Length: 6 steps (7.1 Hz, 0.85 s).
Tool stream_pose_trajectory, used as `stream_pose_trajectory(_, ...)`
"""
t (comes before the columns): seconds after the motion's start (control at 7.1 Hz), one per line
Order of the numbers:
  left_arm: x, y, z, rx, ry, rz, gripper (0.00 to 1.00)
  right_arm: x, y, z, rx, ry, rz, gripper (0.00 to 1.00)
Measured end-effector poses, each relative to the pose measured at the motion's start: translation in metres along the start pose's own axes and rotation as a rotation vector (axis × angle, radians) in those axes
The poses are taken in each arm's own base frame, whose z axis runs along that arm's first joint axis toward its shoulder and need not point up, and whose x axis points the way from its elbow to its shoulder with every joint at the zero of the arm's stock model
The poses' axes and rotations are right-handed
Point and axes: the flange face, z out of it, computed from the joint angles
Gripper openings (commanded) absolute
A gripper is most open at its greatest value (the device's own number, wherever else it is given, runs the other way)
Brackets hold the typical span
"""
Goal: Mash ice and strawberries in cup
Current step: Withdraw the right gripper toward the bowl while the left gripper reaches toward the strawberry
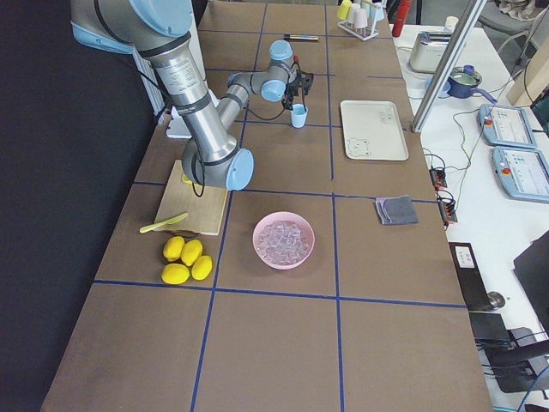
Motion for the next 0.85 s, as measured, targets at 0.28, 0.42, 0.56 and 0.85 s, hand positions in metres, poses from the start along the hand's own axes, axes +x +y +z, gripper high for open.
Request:
stream_pose_trajectory(0.28,0.001,-0.001,0.003,-0.006,0.002,-0.004,1.0,0.092,-0.064,-0.067,-0.047,0.025,0.017,1.0)
stream_pose_trajectory(0.42,0.01,-0.004,0.009,-0.019,0.008,0.002,1.0,0.145,-0.099,-0.103,-0.064,0.046,0.002,1.0)
stream_pose_trajectory(0.56,0.033,-0.013,0.021,-0.034,0.02,0.0,1.0,0.197,-0.126,-0.134,-0.063,0.073,-0.03,1.0)
stream_pose_trajectory(0.85,0.116,-0.032,0.064,-0.051,0.076,-0.053,1.0,0.278,-0.151,-0.172,-0.058,0.126,-0.123,1.0)
